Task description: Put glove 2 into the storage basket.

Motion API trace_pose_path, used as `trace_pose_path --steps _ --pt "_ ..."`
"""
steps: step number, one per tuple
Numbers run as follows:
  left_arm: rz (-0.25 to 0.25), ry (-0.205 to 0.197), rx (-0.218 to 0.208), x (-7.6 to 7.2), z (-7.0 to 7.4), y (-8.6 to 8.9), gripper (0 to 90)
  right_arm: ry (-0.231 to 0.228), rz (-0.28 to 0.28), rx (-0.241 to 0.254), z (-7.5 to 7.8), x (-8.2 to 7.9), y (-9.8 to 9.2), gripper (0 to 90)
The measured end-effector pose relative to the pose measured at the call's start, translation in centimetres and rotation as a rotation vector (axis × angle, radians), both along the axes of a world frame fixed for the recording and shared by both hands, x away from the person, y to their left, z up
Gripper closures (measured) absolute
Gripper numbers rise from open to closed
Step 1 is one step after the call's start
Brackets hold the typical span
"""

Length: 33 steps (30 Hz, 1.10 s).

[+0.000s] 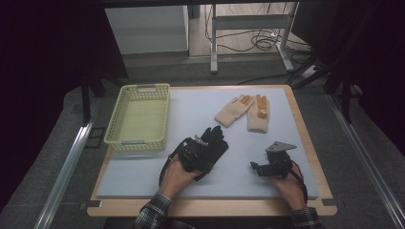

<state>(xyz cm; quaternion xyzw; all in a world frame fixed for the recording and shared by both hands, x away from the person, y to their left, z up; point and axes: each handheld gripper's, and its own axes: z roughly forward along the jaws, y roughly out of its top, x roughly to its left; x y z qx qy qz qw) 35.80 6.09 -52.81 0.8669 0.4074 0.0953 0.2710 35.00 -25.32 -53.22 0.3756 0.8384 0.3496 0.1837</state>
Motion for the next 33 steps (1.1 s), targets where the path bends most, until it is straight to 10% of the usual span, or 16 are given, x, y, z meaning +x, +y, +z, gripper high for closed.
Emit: trace_pose_path --steps 12,24,33 --pt "0.014 -0.031 0.025 0.0 1.3 0.6 68.8 -0.001 -0.001 -0.003 0.0 0.0 0.0 14.9" --pt "0.043 -0.065 -0.022 0.3 5.3 2.5 73.8 -0.001 0.002 -0.003 0.0 0.0 0.0 14.9" --pt "0.149 -0.139 -0.035 1.5 11.3 6.7 73.5 -0.001 0.001 -0.002 0.0 0.0 0.0 14.9"
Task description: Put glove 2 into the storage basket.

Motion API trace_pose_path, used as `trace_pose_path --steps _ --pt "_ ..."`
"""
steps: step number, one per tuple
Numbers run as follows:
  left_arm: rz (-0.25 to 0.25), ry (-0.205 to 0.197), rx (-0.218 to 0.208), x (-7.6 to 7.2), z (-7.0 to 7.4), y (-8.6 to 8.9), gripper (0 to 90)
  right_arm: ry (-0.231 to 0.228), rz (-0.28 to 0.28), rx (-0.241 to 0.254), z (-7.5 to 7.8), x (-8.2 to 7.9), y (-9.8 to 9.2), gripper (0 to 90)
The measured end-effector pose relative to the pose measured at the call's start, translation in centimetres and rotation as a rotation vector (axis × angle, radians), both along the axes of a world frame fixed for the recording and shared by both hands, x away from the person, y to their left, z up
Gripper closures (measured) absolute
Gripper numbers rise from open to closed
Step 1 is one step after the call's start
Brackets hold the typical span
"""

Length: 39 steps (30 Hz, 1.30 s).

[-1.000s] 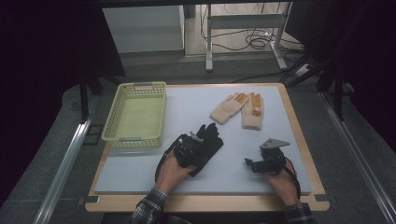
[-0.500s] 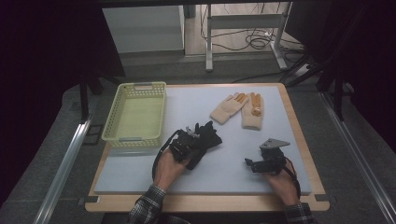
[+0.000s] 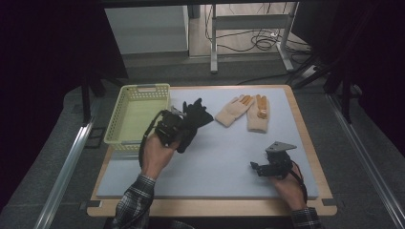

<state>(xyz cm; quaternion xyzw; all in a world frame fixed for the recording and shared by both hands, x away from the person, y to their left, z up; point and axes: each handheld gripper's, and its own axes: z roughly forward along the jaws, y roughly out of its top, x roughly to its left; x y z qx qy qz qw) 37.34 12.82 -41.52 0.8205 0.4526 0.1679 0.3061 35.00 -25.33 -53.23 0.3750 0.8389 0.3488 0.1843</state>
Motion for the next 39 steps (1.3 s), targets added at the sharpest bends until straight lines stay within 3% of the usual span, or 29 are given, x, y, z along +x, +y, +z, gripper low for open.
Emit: trace_pose_path --steps 4,8,12,18,26,32,39 --pt "0.086 -0.028 0.015 0.9 2.0 3.2 73.4 -0.002 0.001 0.000 0.0 0.0 0.0 14.9" --pt "0.189 -0.037 0.027 2.0 2.6 6.8 73.2 -0.003 0.001 0.003 0.0 0.0 0.0 14.9" --pt "0.278 -0.030 0.032 3.1 1.9 10.5 72.8 -0.003 0.000 0.003 0.0 0.0 0.0 14.9" --pt "0.376 0.000 0.040 5.2 -0.2 14.4 72.4 -0.003 0.000 0.003 0.0 0.0 0.0 14.9" --pt "0.469 0.042 0.059 7.7 -3.7 16.9 71.9 -0.003 0.000 0.004 0.0 0.0 0.0 14.9" --pt "0.486 0.100 0.090 9.3 -5.9 17.5 71.2 -0.003 0.001 0.004 0.0 0.0 0.0 14.9" --pt "0.491 0.168 0.139 10.9 -7.3 17.1 69.1 -0.003 0.001 0.005 0.0 0.0 0.0 14.9"
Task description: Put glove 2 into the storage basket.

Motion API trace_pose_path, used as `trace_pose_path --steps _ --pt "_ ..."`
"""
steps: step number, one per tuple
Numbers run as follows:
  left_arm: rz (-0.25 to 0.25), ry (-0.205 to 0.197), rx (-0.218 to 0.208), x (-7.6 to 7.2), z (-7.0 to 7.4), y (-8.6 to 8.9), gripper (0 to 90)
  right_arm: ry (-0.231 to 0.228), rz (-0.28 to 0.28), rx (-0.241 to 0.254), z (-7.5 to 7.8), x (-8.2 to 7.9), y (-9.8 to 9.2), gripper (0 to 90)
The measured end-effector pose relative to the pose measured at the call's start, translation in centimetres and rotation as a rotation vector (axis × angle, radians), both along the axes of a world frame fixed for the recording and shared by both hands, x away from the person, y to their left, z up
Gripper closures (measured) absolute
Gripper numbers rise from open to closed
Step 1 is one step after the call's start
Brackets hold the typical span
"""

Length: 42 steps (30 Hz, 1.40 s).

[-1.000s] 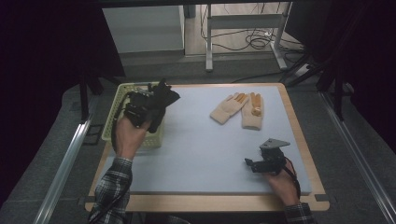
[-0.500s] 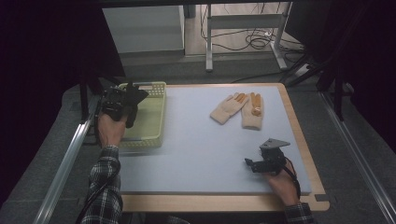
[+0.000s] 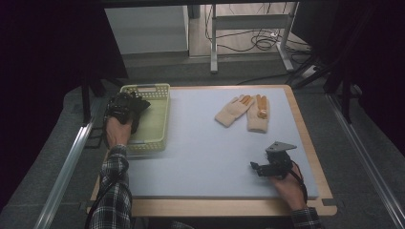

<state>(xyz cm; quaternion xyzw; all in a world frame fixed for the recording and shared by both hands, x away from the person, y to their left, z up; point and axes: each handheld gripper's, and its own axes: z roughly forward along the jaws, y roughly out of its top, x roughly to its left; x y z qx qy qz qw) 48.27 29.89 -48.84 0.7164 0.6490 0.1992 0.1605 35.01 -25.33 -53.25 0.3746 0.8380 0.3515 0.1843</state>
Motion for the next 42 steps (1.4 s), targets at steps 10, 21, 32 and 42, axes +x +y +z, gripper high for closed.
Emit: trace_pose_path --steps 10,21,32,42 --pt "0.028 0.074 -0.002 0.8 -1.0 0.5 29.4 0.000 0.000 0.000 0.0 0.0 0.0 14.9" --pt "-0.010 0.033 -0.055 -0.3 0.3 0.4 10.5 0.000 0.000 -0.001 0.0 0.0 0.0 14.9" --pt "-0.059 -0.076 -0.159 -2.8 1.9 1.3 7.1 -0.001 -0.001 -0.002 0.0 0.0 0.0 14.9" --pt "-0.219 -0.233 -0.229 -7.1 4.1 -0.6 2.3 -0.001 -0.001 -0.002 0.0 0.0 0.0 14.9"
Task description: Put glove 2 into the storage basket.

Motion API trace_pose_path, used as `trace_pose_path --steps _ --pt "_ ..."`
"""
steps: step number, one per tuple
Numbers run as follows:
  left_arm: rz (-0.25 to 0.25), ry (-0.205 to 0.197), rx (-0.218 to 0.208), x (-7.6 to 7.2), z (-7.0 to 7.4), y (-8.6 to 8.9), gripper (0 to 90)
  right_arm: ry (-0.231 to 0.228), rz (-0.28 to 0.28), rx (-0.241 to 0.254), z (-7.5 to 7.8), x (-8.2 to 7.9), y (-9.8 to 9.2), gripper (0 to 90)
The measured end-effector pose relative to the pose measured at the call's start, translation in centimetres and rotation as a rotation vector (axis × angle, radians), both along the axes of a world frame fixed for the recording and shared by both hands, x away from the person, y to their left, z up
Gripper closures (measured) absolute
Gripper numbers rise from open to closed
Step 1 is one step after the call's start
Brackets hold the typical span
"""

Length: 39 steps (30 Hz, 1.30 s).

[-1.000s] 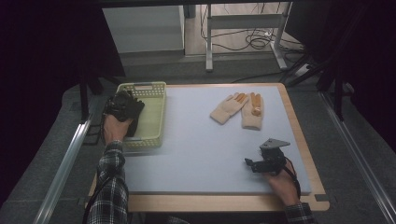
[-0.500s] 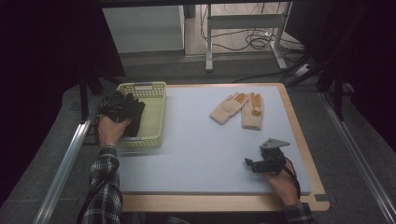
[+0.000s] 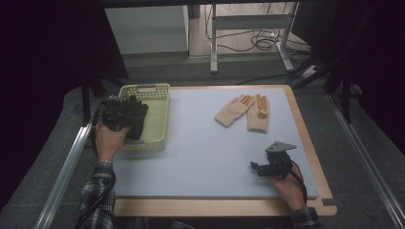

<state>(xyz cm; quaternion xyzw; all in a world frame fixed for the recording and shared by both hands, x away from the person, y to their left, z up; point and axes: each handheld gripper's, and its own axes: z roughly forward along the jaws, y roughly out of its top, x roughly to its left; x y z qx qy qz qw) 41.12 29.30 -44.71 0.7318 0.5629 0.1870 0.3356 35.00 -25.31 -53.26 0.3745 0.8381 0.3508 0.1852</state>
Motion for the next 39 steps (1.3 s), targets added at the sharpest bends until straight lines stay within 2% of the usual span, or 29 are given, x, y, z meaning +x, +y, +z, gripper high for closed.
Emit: trace_pose_path --steps 4,8,15,20,26,28,31,34,37,39 --pt "-0.064 -0.046 0.010 -2.0 0.5 -1.5 0.7 0.002 -0.001 -0.002 0.0 0.0 0.0 14.9" --pt "-0.132 -0.086 -0.009 -4.2 0.8 -3.2 0.0 0.003 -0.001 -0.002 0.0 0.0 0.0 14.8" --pt "-0.262 -0.161 -0.005 -8.1 0.9 -7.0 0.0 0.002 0.000 -0.003 0.0 0.0 0.0 14.9" --pt "-0.345 -0.178 -0.021 -10.2 -0.3 -9.7 0.0 0.001 0.000 -0.004 0.0 0.0 0.0 14.8" --pt "-0.430 -0.212 -0.026 -12.2 -2.7 -12.6 0.0 0.001 -0.001 -0.005 0.0 0.0 0.0 14.7" --pt "-0.449 -0.207 -0.013 -12.5 -3.6 -13.4 0.0 0.001 -0.001 -0.005 0.0 0.0 0.0 14.5" --pt "-0.471 -0.182 0.034 -12.6 -5.2 -14.4 0.0 0.001 -0.002 -0.006 0.0 0.0 0.0 14.5" --pt "-0.470 -0.152 0.039 -12.4 -7.0 -14.9 0.0 0.003 -0.001 -0.008 0.1 0.0 0.0 14.9" --pt "-0.463 -0.135 0.104 -12.0 -8.3 -15.2 0.0 0.006 -0.005 -0.001 0.1 0.0 0.0 17.4" --pt "-0.453 -0.132 0.121 -11.8 -8.8 -15.3 0.0 0.009 -0.014 0.013 0.3 0.2 -0.1 20.2"
